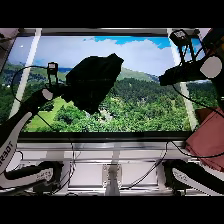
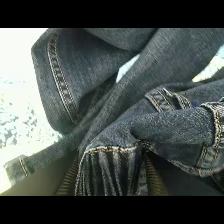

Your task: Fold the clothes and pants, and hang the long-sleeved shirts on hangers.

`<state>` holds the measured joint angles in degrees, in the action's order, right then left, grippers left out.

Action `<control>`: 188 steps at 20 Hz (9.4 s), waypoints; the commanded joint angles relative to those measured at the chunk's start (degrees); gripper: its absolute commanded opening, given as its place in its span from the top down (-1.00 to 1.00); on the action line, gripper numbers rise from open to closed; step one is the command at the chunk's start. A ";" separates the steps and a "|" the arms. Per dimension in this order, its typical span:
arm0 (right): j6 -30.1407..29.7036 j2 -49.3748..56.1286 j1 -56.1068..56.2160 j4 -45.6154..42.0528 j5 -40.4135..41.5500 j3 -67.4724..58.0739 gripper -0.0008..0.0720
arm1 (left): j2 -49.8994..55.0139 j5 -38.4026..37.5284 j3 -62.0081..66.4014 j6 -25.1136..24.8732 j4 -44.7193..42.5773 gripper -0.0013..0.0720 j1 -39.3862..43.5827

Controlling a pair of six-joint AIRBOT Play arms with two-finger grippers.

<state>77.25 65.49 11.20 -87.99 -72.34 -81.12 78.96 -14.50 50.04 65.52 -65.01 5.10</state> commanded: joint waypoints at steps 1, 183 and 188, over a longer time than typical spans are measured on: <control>0.00 0.00 0.04 2.51 -0.02 -0.02 0.89 | 1.77 2.97 0.04 0.04 -0.04 -0.04 0.17; 0.59 23.67 -37.29 29.73 31.34 -4.44 0.72 | 17.07 28.11 24.00 -15.43 23.50 0.53 -6.12; 2.36 23.87 -38.47 28.02 29.62 -4.90 -0.64 | 15.56 29.73 24.00 -15.47 23.52 -0.95 -5.14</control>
<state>78.17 88.75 -26.52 -59.37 -43.09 -85.76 94.87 11.00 74.00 50.13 -41.47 -1.08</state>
